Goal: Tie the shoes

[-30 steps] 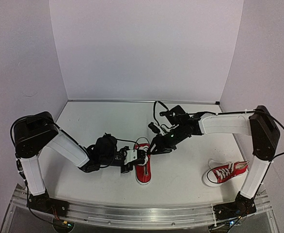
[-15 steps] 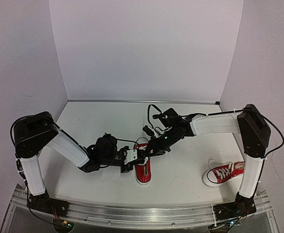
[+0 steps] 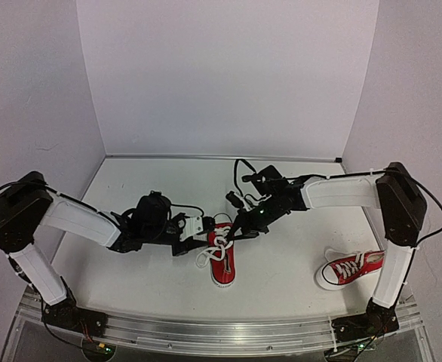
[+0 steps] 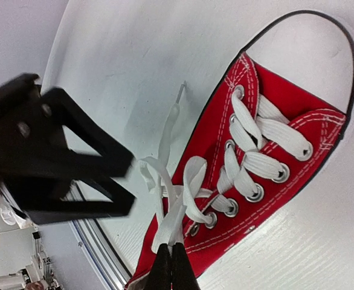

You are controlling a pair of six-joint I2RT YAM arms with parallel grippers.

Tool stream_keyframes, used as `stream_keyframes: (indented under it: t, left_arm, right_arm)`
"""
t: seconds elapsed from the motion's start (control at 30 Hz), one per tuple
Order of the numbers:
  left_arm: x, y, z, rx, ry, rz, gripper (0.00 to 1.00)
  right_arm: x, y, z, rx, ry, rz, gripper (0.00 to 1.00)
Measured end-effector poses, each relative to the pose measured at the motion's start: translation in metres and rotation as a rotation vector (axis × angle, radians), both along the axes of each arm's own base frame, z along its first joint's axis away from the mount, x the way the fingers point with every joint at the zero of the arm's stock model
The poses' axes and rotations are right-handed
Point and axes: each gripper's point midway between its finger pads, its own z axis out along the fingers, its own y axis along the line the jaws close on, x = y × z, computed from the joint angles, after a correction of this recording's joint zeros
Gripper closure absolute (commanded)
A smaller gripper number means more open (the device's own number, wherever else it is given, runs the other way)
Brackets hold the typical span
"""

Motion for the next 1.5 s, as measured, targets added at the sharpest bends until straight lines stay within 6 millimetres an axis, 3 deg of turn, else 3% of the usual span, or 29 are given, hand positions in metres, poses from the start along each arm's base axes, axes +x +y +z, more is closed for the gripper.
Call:
stream_keyframes:
  t: [0.13, 0.23, 0.63, 0.8, 1.03, 1.17, 1.27, 1.33, 1.5]
  left_arm:
    - [0.023, 0.030, 0.035, -0.020, -0.020, 0.113, 0.57]
    - [0.027, 0.043, 0.042, -0.006, -0.013, 0.163, 0.58]
    - [0.011, 0.061, -0.022, 0.216, 0.129, 0.148, 0.58]
    - [0.010, 0.058, -0.047, 0.301, 0.150, 0.092, 0.56]
    - [0.019, 0.039, -0.059, 0.334, 0.125, 0.021, 0.54]
    - [0.017, 0.023, -0.066, 0.361, 0.106, -0.031, 0.65]
    - [0.011, 0.018, -0.074, 0.379, 0.105, -0.060, 0.88]
    - [0.008, 0.019, -0.076, 0.391, 0.114, -0.057, 0.98]
    - [0.015, 0.029, -0.068, 0.365, 0.142, 0.067, 1.00]
  right_arm:
    - [0.011, -0.010, 0.008, 0.002, -0.025, -0.036, 1.00]
    - [0.018, -0.017, 0.011, 0.001, -0.039, -0.061, 1.00]
    - [0.022, -0.045, 0.012, -0.021, -0.046, -0.121, 1.00]
    - [0.023, -0.046, 0.018, -0.010, -0.058, -0.125, 1.00]
    - [0.023, -0.046, 0.017, -0.011, -0.058, -0.125, 1.00]
    - [0.023, -0.046, 0.017, -0.011, -0.058, -0.126, 1.00]
    - [0.024, -0.046, 0.017, -0.011, -0.058, -0.126, 1.00]
    - [0.025, -0.047, 0.019, -0.010, -0.060, -0.131, 1.00]
    - [0.026, -0.060, 0.031, 0.002, -0.084, -0.166, 1.00]
